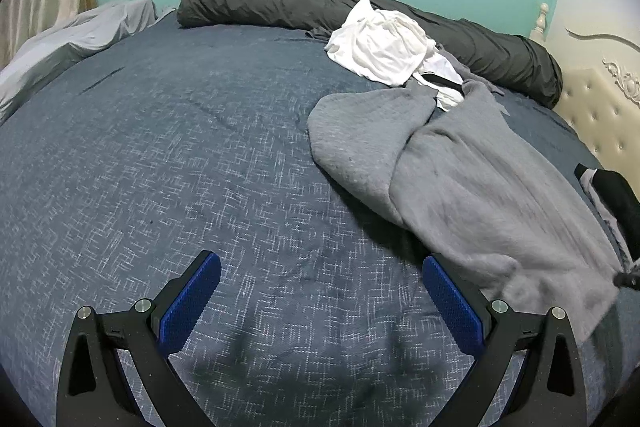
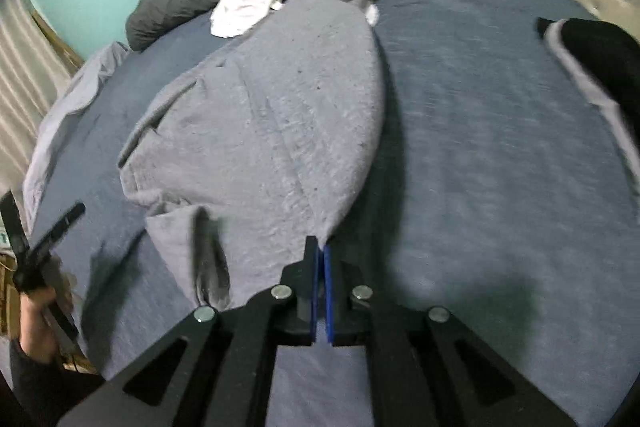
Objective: Fold clothes
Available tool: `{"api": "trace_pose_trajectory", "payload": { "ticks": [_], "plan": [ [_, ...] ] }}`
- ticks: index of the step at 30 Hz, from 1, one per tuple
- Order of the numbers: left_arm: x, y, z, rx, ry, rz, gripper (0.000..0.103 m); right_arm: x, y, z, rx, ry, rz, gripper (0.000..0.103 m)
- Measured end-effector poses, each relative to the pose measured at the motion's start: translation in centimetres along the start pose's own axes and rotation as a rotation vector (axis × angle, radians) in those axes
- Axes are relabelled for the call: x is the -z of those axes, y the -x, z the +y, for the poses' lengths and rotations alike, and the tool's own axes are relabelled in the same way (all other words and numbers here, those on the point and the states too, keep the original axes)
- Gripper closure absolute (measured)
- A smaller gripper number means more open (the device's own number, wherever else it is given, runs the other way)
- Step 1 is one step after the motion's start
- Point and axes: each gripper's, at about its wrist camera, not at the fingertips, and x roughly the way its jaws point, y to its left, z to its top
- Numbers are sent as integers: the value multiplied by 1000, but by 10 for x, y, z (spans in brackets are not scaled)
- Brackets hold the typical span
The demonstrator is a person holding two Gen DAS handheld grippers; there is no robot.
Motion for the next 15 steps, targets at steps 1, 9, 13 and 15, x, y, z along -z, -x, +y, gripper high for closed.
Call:
{"api": "trace_pose_trajectory", "payload": {
  "ticks": [1,9,13,15],
  "plan": [
    [0,0,0,-2,0,0,0,5,6,-6,20,10,7,101],
    [-1,0,3,-13,7,-5,0,39,5,-44,81,15,172,101],
    [-1,-2,2,-15,6,-2,0,25,12,-42,113,-4,139,98],
    [-2,-3,0,-16,3,-3,0,11,21,-39,115,-22,82,96]
  ]
}}
